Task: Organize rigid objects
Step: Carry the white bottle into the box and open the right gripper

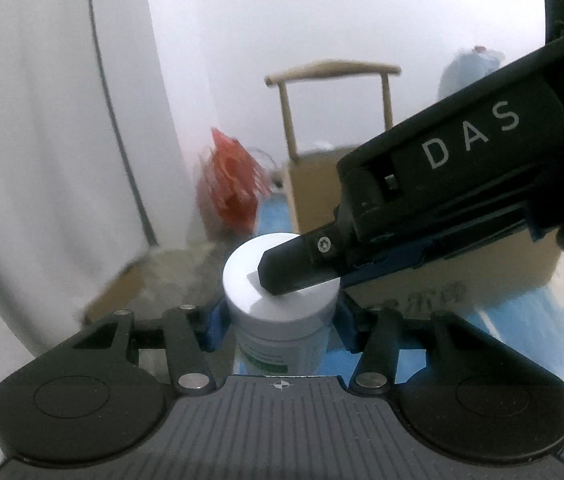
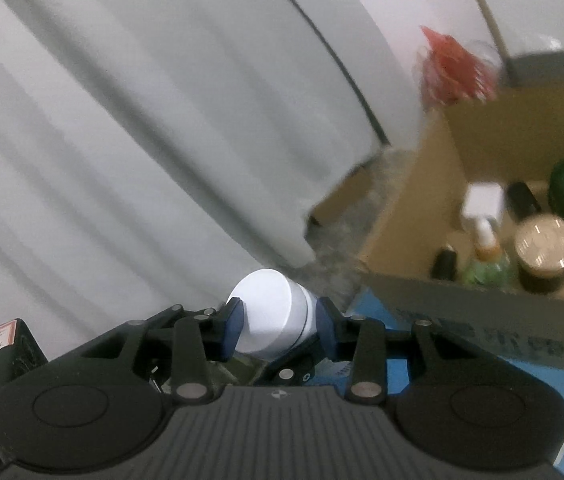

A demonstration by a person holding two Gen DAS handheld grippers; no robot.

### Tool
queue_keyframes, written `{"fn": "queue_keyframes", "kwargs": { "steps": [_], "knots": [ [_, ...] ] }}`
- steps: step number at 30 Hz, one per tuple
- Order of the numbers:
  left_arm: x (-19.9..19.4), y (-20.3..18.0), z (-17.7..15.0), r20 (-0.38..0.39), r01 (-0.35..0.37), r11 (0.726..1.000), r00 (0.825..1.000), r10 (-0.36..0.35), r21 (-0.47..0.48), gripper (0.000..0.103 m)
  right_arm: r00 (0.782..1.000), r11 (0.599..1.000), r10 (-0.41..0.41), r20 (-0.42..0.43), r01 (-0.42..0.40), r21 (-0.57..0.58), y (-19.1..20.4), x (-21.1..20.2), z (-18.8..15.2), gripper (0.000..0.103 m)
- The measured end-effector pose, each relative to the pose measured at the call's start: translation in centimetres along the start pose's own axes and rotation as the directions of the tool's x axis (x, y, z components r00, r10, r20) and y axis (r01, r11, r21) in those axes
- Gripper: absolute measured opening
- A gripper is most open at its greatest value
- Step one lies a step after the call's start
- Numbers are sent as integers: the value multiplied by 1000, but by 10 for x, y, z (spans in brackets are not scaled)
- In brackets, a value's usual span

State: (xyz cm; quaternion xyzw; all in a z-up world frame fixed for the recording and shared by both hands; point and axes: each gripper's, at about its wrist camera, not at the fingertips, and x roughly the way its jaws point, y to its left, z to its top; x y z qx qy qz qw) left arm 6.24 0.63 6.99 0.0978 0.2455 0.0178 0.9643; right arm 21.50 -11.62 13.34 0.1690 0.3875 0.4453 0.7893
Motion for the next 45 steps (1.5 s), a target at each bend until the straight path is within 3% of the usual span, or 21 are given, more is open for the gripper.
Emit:
{"fn": "queue_keyframes", "kwargs": {
  "steps": [4, 7, 10, 14, 19, 22, 26, 33, 40, 45],
  "knots": [
    [-27, -7, 28, 89, -29, 999, 996, 26, 29, 53, 997, 997, 30, 78, -24, -69, 24, -29, 13, 43],
    [-38, -20, 55, 159, -10, 998, 987, -1, 63, 53, 987, 994, 14, 159, 3, -106, 32, -61, 27, 43],
    [-39, -43, 81, 214, 49, 994, 974, -70, 102, 53, 970, 990, -42, 241, 72, -118, 30, -96, 36, 43],
    [-20, -81, 105, 232, 190, 973, 948, -216, 129, 53, 938, 980, -155, 311, 186, -73, 6, -137, 42, 43],
    [27, -130, 111, 140, 358, 926, 917, -372, 118, 53, 910, 956, -287, 299, 291, 31, -50, -155, 38, 43],
    [62, -152, 106, 52, 415, 905, 906, -421, 95, 53, 904, 941, -339, 261, 326, 96, -89, -147, 31, 43],
    [97, -169, 100, -52, 418, 904, 908, -415, 86, 53, 917, 935, -345, 199, 316, 162, -131, -128, 27, 43],
    [119, -156, 84, -174, 415, 909, 899, -401, 45, 53, 928, 926, -355, 109, 333, 178, -162, -99, 28, 43],
    [138, -150, 85, -229, 429, 903, 881, -415, 17, 58, 924, 919, -377, 56, 366, 149, -160, -92, 31, 43],
    [138, -151, 89, -211, 424, 905, 889, -406, 45, 73, 916, 911, -398, 49, 388, 138, -158, -87, 33, 44]
  ]
}}
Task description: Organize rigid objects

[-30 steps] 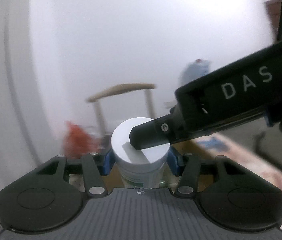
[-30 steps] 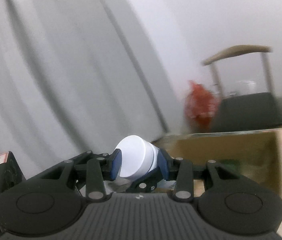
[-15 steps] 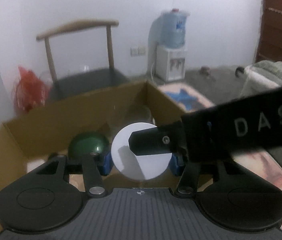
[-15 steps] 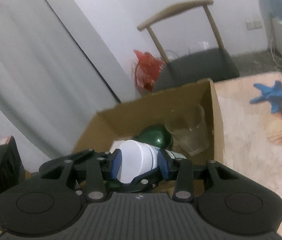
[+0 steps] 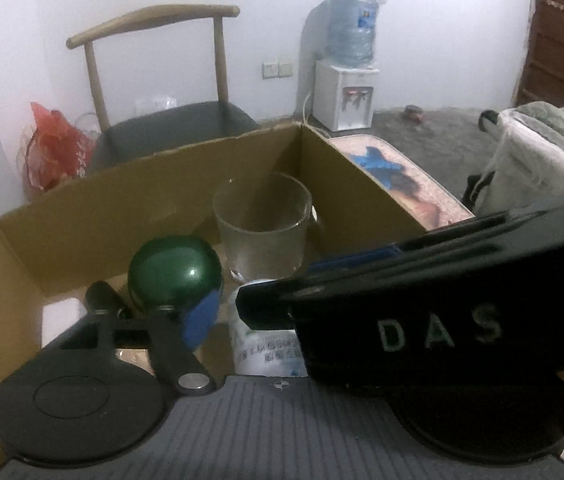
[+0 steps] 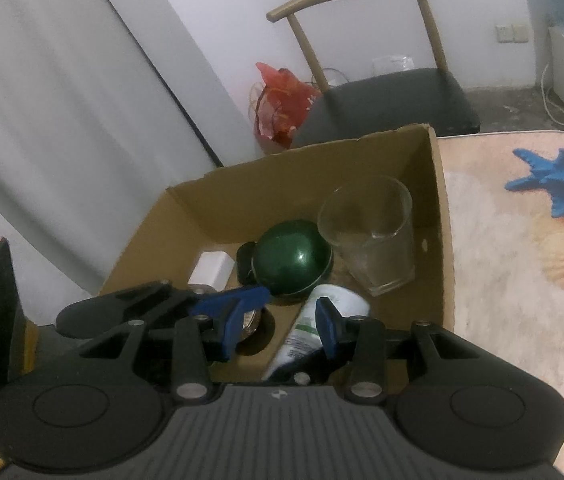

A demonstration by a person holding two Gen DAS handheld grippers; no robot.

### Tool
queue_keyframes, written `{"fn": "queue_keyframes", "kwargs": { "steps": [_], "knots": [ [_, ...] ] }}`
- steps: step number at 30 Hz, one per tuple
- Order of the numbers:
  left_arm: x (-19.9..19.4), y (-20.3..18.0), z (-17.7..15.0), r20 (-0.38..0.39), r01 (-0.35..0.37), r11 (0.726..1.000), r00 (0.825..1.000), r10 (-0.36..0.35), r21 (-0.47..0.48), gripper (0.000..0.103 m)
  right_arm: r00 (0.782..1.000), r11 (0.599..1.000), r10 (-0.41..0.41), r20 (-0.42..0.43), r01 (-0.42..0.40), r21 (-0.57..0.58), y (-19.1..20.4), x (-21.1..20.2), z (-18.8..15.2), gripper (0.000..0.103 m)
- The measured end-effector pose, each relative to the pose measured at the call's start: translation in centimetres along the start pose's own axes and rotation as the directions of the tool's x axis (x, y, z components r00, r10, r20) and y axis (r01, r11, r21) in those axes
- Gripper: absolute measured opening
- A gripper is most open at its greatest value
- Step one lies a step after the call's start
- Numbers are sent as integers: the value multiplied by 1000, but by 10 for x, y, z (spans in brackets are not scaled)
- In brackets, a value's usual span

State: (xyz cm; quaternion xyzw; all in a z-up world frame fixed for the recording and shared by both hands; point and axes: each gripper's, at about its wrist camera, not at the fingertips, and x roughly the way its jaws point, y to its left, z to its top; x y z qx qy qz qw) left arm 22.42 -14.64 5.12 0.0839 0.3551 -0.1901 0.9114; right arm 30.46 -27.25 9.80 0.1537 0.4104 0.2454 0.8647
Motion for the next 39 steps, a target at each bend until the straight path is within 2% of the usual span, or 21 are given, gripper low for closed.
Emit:
{"fn": "queue_keyframes", "kwargs": {
  "steps": [6, 11, 18, 22, 25, 26, 29, 31, 33, 36, 39],
  "knots": [
    [-7, 1, -1, 23, 0, 1000, 1000, 0, 1, 77, 999, 1000, -16, 46, 15, 12, -2, -15, 1, 44],
    [-28, 4, -5, 73, 2, 1000, 997, -2, 0, 87, 995, 1000, -12, 94, 9, 25, 0, -36, 1, 44],
    [-71, 23, -12, 150, -11, 998, 988, 19, -58, 87, 992, 1000, 20, 128, -20, 0, 15, -60, 2, 44],
    [-98, 29, -22, 198, -35, 996, 979, 51, -84, 99, 987, 998, 61, 146, -58, -23, 29, -74, -5, 44],
    [-117, 34, -34, 213, -55, 993, 974, 77, -107, 103, 982, 996, 93, 166, -93, -7, 34, -87, -17, 55],
    [-124, 34, -40, 216, -69, 990, 972, 94, -120, 103, 978, 995, 102, 182, -104, -3, 37, -92, -23, 64],
    [-139, 37, -54, 223, -100, 985, 966, 130, -142, 103, 960, 993, 113, 256, -119, 6, 44, -110, -49, 80],
    [-147, 39, -61, 223, -120, 979, 962, 155, -163, 103, 948, 995, 90, 304, -100, 16, 48, -118, -66, 89],
    [-151, 41, -67, 218, -139, 973, 959, 179, -186, 103, 938, 998, 39, 345, -55, 38, 52, -122, -83, 102],
    [-153, 44, -74, 210, -148, 963, 958, 196, -224, 103, 926, 998, -62, 372, 46, 51, 59, -123, -98, 103],
    [-151, 46, -77, 196, -185, 952, 952, 235, -246, 103, 907, 981, -189, 377, 191, 32, 69, -119, -103, 103]
  ]
}}
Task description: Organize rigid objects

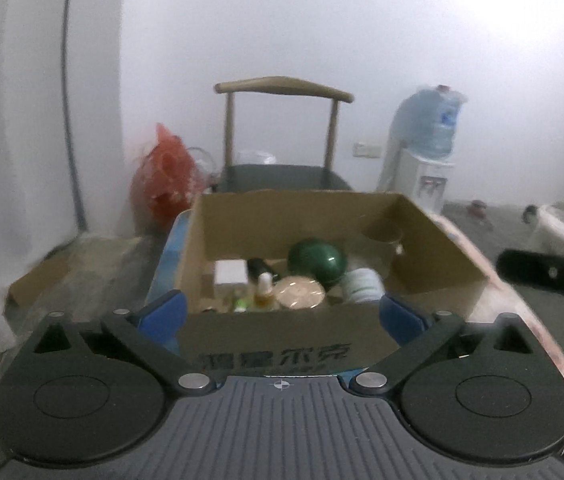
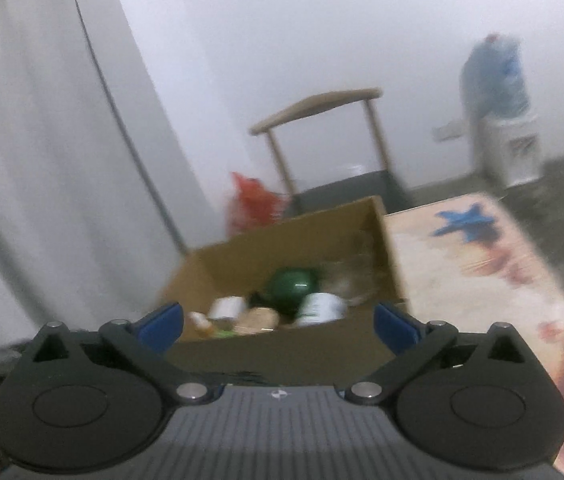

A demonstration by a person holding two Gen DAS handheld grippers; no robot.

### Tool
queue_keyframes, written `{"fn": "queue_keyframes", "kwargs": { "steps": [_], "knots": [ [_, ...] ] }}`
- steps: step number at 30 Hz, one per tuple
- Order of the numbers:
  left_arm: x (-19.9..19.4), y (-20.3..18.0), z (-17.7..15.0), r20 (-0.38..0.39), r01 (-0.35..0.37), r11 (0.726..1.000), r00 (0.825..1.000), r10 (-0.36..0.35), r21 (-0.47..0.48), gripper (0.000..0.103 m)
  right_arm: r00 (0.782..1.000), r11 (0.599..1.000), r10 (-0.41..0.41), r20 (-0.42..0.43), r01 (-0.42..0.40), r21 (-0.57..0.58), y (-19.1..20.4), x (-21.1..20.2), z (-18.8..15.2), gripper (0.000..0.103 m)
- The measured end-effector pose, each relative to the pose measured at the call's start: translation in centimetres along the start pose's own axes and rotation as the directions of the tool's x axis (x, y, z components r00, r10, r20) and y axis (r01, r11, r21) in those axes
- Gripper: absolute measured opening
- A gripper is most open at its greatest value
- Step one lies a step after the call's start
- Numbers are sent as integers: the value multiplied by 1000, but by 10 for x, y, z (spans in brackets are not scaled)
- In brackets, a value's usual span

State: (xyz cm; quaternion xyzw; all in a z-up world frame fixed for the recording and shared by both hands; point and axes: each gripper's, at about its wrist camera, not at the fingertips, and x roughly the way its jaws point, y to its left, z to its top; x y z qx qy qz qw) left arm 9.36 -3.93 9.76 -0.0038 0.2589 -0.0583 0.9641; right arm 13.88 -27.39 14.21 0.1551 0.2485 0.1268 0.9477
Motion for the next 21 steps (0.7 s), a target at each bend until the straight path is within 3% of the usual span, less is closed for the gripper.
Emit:
{"fn": "queue_keyframes", "kwargs": {
  "steps": [3, 5, 7, 12, 21],
  "knots": [
    [1, -2, 0, -5, -85, 996, 996, 85, 33, 103, 996, 994, -87, 10, 88, -62, 10, 0, -6, 103],
    [6, -6, 4, -29, -147, 987, 988, 150, 71, 103, 995, 990, -103, 14, 104, -94, 17, 2, -11, 103],
    [7, -7, 4, -30, -168, 982, 985, 171, 85, 103, 994, 985, -111, 11, 112, -133, 22, 4, -13, 103],
    [12, -11, 4, -50, -159, 984, 985, 163, 76, 103, 992, 970, -124, 7, 123, -208, 34, 13, -21, 103],
    [11, -16, -4, -60, -139, 988, 988, 143, 61, 103, 987, 967, -156, -24, 148, -205, 29, 27, -23, 103]
  ]
}}
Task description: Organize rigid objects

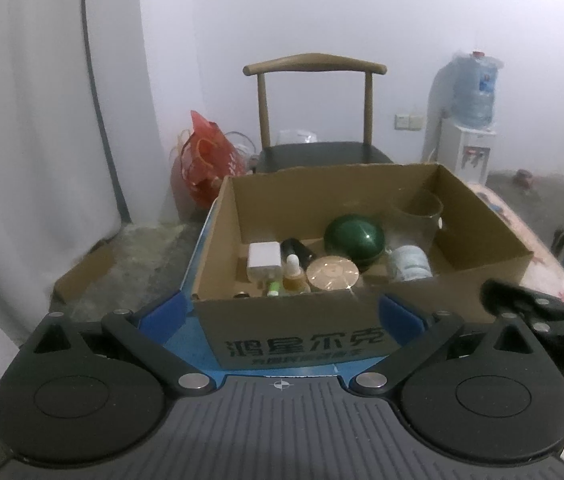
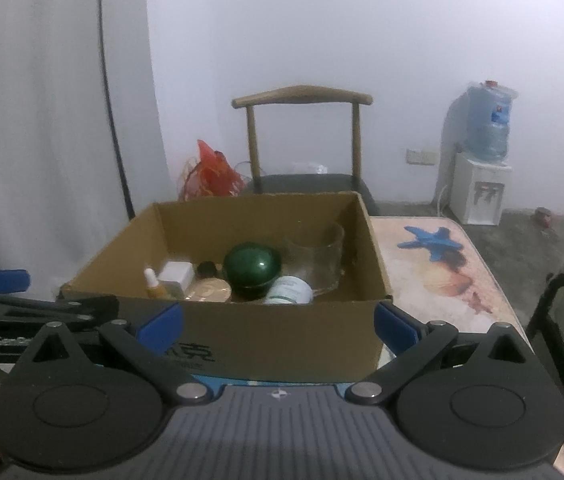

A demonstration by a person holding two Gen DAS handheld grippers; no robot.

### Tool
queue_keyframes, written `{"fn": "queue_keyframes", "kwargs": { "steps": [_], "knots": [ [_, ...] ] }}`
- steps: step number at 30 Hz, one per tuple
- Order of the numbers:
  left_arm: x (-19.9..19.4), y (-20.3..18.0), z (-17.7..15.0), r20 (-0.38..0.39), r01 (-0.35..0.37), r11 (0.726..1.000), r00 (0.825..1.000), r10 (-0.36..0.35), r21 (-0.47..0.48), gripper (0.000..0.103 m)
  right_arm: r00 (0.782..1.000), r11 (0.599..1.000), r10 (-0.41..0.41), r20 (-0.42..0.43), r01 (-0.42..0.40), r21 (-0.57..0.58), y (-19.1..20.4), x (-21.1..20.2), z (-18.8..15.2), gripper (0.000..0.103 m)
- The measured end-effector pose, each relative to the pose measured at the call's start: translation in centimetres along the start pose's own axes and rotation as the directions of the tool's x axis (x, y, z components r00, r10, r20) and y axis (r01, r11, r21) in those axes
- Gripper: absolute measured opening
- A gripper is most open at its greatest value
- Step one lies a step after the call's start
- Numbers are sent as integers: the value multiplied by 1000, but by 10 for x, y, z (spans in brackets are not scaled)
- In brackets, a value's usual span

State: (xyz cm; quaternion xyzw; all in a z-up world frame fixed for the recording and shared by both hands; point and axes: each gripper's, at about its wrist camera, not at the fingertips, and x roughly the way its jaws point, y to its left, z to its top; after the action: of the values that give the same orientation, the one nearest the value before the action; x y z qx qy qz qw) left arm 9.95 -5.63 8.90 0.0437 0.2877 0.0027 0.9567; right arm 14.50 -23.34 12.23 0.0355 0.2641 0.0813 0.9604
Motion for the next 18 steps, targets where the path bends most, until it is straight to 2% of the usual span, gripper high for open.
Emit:
{"fn": "queue_keyframes", "kwargs": {
  "steps": [18],
  "knots": [
    [4, 1, -2, -18, -5, 1000, 1000, 5, -3, 103, 999, 1000, -18, -26, 18, 9, -2, 4, -1, 103]
  ]
}}
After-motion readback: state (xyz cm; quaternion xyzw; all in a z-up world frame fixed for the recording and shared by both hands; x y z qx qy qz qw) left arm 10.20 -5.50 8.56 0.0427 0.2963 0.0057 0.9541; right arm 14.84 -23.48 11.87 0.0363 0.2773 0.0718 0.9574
